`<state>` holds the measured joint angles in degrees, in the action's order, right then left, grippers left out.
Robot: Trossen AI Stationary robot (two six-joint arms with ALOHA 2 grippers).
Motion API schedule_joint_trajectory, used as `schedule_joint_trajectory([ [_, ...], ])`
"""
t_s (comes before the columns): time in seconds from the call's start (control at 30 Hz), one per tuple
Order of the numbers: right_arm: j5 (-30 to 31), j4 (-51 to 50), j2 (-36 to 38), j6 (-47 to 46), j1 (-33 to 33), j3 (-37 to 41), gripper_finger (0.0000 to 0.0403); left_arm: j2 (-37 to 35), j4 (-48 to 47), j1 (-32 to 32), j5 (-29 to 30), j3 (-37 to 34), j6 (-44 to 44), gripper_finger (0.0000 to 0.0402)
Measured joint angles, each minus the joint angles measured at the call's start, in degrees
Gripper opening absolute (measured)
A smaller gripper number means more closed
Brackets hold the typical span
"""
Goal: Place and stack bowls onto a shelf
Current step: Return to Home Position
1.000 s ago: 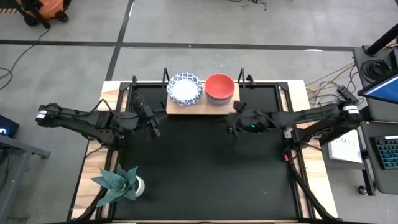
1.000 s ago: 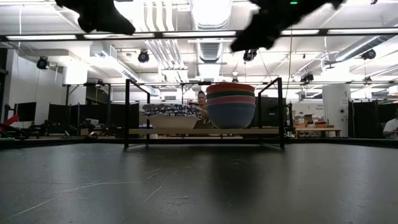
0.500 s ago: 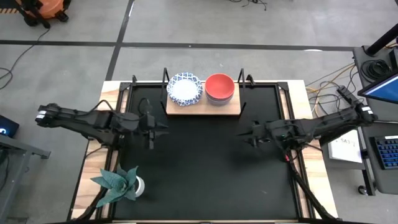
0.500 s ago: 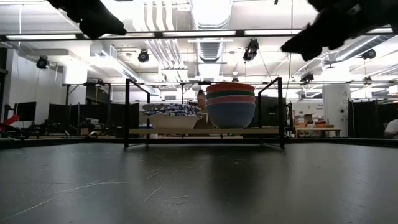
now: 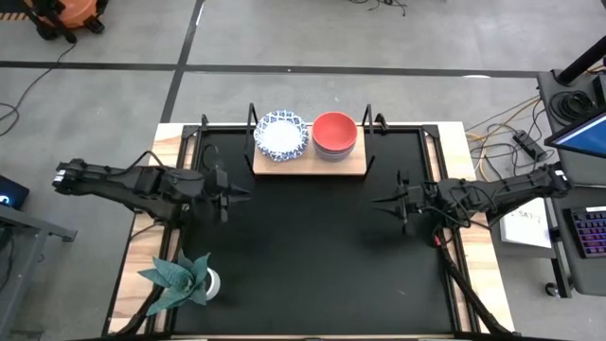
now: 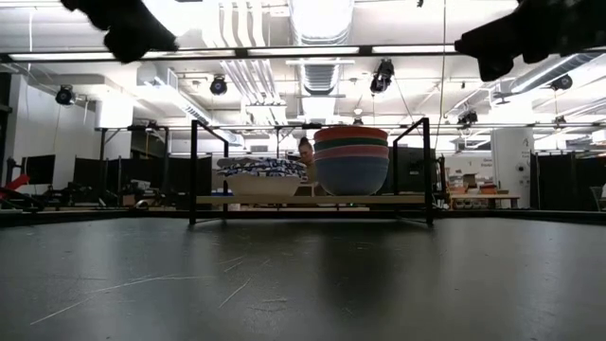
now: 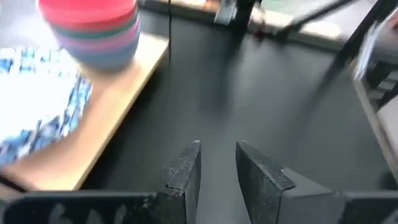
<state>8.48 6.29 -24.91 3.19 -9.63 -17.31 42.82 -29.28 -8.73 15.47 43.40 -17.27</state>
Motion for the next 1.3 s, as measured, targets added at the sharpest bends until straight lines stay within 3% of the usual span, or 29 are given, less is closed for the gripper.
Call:
schedule_joint_trajectory([
  [0.13, -1.3, 0.0, 1.9, 2.6, 0.0, 1.8, 0.0070, -1.1, -7.8, -0.2, 0.0, 0.0, 0.7, 0.0076],
  [0.27, -1.4, -0.1, 5.4, 3.9, 0.1, 3.6, 0.0070, -4.8, -6.9, 1.6, 2.0, 0.0, 5.9, 0.0068],
  [0.47, -1.5, 0.0, 13.3, 5.0, 0.2, 6.6, 0.0070, -11.6, 1.8, 4.0, 0.5, -2.8, 11.6, 0.0047],
  [0.7, -1.5, -4.2, 24.5, 6.4, 0.1, 9.5, 0.0070, -18.9, 18.3, 4.5, -1.5, -13.4, 16.8, 0.0037],
  [0.8, -1.7, -8.1, 24.9, 5.9, 0.2, 9.8, 0.0070, -21.7, 22.1, 4.6, -1.6, -16.9, 17.2, 0.0037],
  [1.03, -3.2, -7.2, 24.9, 7.9, 0.3, 10.0, 0.0070, -30.7, 24.0, 4.9, -2.0, -25.1, 16.9, 0.0037],
  [1.17, -4.8, -5.7, 24.9, 5.5, 0.3, 11.7, 0.0070, -36.8, 30.9, 4.9, -7.0, -30.5, 18.4, 0.0037],
  [1.3, -7.9, -2.4, 24.9, 3.7, 0.3, 14.9, 0.0070, -42.4, 31.7, 4.9, -10.8, -34.8, 18.7, 0.0037],
])
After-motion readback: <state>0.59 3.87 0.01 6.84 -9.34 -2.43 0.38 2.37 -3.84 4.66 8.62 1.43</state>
